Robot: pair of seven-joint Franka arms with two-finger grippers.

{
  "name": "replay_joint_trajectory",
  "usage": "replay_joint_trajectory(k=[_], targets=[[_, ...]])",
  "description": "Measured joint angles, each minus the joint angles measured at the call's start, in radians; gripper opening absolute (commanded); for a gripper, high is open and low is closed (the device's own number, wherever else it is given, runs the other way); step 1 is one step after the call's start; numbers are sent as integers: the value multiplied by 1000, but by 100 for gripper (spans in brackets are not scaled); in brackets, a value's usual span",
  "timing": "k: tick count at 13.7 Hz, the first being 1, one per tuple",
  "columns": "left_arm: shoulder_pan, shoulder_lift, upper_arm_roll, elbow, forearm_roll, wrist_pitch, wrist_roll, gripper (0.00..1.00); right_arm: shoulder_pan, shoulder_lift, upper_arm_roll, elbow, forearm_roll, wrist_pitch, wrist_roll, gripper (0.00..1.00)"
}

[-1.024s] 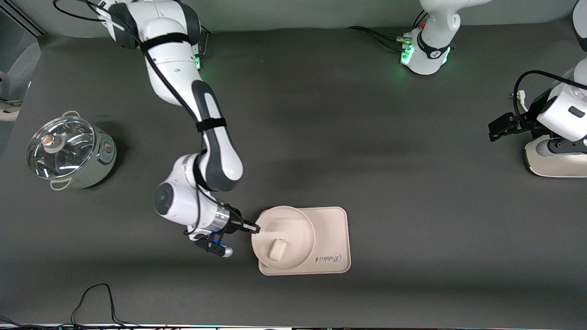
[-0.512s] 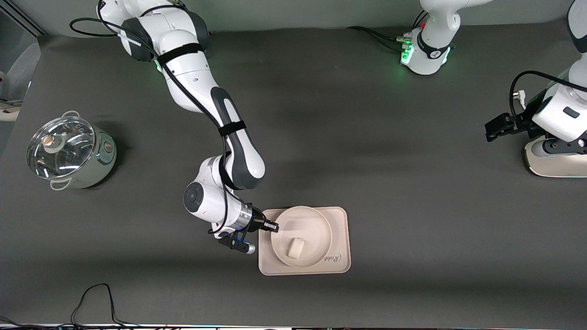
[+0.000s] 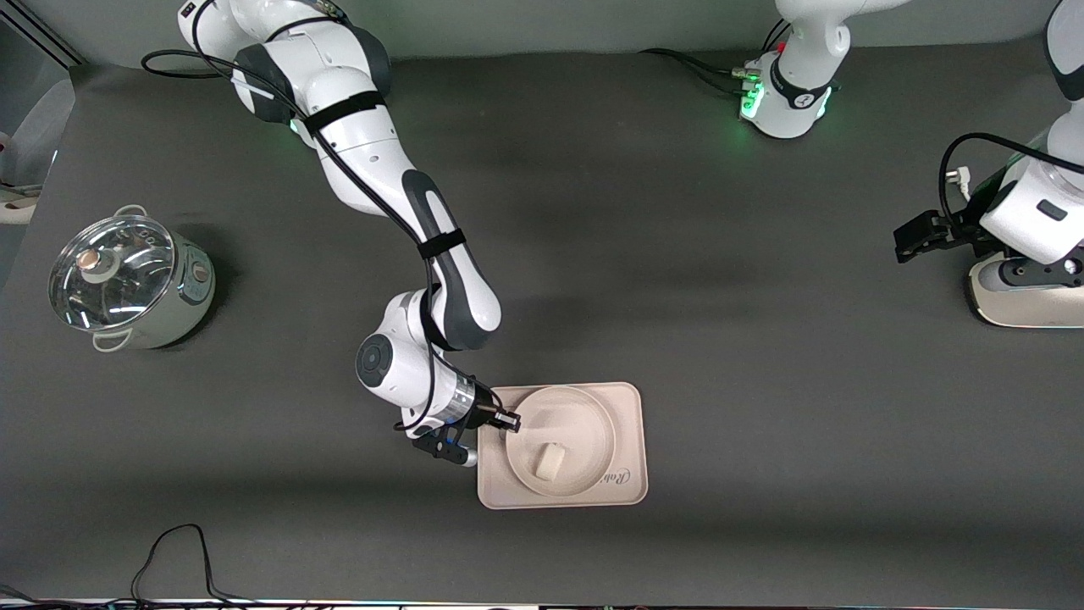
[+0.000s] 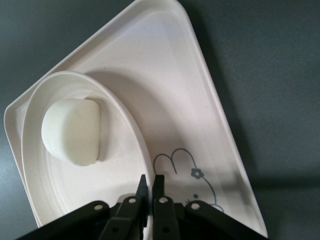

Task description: Place bun in plate and plate on tray

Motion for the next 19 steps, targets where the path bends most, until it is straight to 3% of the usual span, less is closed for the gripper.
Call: replay_joint_trajectory(k=[1, 8, 13, 19], targets=[[0, 2, 0, 0, 0, 0, 0, 100, 0, 0, 0, 1, 0, 0, 0, 99], [0, 7, 0, 1, 0, 0, -1, 100, -2, -12, -3, 20, 0, -3, 2, 100], [1, 15, 5, 6, 0, 0, -1, 100, -12, -117, -62, -18, -13, -153, 2, 100], [-3, 27, 1, 16, 0, 2, -1, 100, -18, -411, -107, -305, -286, -282, -10, 100]])
